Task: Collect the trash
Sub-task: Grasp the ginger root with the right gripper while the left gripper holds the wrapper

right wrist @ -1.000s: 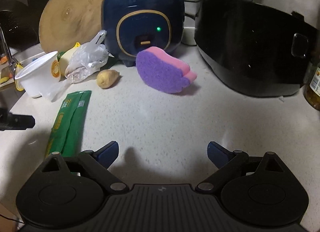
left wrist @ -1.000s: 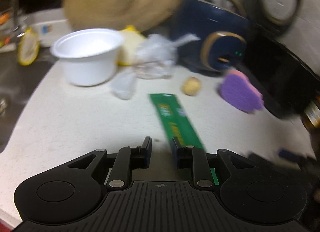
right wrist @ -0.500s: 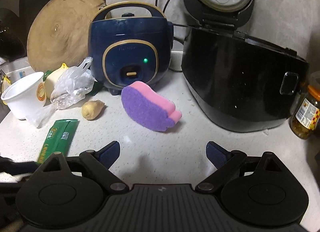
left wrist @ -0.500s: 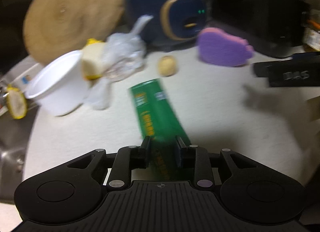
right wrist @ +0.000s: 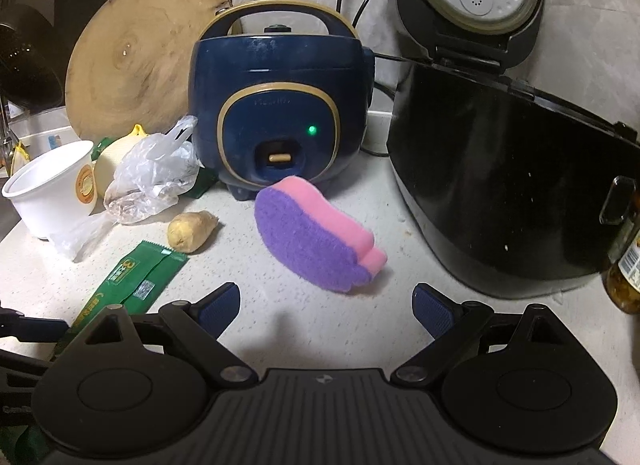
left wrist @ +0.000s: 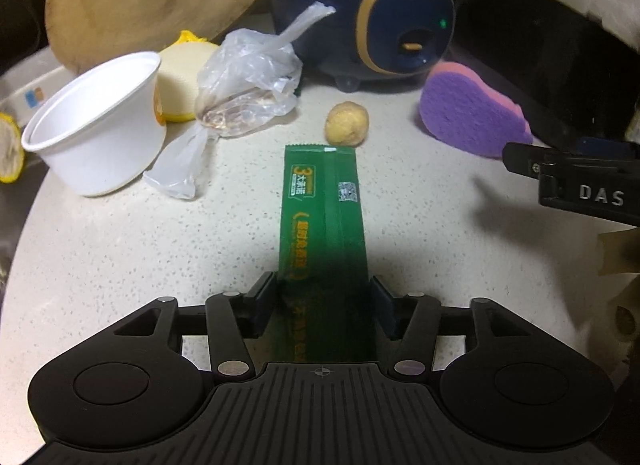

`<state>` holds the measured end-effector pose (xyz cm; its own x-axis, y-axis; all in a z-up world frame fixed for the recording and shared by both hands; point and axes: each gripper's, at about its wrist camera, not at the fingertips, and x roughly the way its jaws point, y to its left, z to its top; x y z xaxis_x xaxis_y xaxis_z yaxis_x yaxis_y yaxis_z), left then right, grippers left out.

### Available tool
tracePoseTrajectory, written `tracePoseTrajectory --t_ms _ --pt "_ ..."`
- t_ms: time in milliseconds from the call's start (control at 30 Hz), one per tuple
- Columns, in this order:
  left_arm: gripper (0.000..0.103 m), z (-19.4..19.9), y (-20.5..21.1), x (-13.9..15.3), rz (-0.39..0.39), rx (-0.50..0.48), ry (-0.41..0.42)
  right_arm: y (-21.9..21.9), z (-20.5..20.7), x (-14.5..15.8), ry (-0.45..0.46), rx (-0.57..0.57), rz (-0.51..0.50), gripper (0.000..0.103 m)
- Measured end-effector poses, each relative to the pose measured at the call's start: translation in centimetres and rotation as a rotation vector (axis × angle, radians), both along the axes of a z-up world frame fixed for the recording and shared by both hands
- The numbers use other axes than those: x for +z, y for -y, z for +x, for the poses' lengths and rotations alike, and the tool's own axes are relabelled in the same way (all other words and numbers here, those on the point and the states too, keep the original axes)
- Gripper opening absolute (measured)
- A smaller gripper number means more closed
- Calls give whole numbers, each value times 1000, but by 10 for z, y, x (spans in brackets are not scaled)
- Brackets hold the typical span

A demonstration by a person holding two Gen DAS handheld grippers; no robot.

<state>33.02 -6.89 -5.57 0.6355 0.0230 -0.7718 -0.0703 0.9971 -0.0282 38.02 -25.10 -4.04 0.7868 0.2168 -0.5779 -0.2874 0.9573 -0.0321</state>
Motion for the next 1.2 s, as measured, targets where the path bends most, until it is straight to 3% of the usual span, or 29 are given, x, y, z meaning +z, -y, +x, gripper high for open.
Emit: tracePoseTrajectory --t_ms 100,233,333,467,667,700,833,967,1200 --pt "29 -11 -16 3 -90 46 28 -8 8 2 9 21 -9 94" --pt "27 -31 -47 5 -173 169 25 -31 13 5 8 106 24 94" --pt "26 -50 -65 12 -183 243 51 -62 21 -1 -14 178 44 94" --pt "24 -68 -78 22 -186 302 76 -102 50 -16 -97 211 48 80" --pt "23 -90 -92 33 -168 368 79 -137 82 -34 -164 195 13 66" --pt "23 -93 -94 34 -167 374 80 -139 83 -34 -150 186 9 64" --pt "22 -104 -97 36 -171 373 84 -143 82 -30 -131 190 -8 39" --pt "21 -108 -97 33 -187 339 79 -134 75 -23 -182 226 42 39" --pt "19 -105 -90 20 -255 233 54 -115 31 -15 -171 273 59 39"
